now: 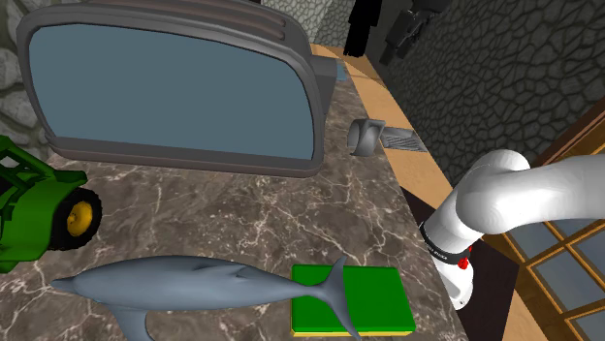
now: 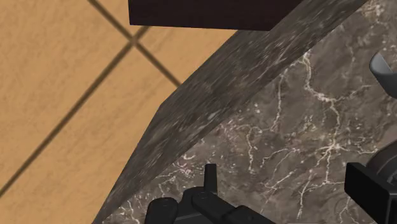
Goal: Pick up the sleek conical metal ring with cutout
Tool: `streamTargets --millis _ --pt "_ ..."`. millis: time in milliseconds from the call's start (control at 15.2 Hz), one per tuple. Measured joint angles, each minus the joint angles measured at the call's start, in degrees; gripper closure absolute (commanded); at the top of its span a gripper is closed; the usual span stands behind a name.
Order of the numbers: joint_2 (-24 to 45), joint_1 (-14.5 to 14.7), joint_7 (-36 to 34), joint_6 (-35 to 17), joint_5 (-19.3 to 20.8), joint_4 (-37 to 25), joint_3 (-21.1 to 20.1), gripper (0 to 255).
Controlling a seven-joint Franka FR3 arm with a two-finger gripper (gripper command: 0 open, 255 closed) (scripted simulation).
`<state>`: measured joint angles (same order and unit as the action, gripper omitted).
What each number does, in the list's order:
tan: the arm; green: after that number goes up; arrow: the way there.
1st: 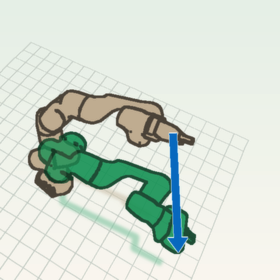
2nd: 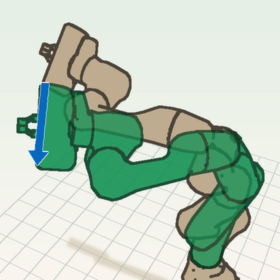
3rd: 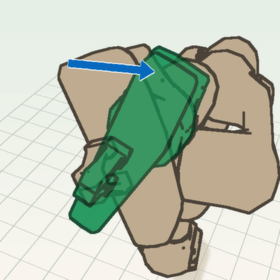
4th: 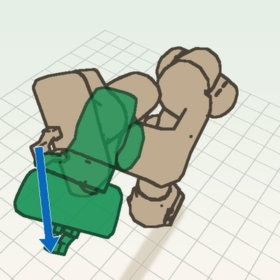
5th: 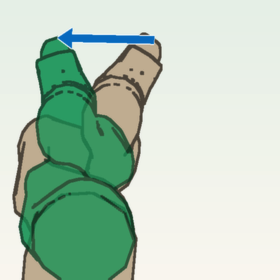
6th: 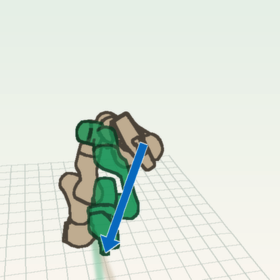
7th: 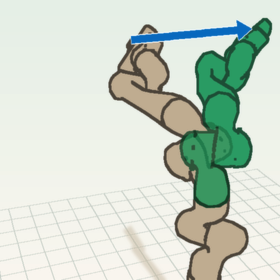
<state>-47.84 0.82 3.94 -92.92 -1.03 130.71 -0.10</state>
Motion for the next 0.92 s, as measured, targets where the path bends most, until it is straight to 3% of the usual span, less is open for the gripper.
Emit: streamTargets --millis 264,924 --pt "-0.84 -1.45 -7.0 2.37 -2.29 1.04 -2.87 0" --pt "-0.97 -7.35 -43.26 10.31 -18.38 2.89 -17.3 0"
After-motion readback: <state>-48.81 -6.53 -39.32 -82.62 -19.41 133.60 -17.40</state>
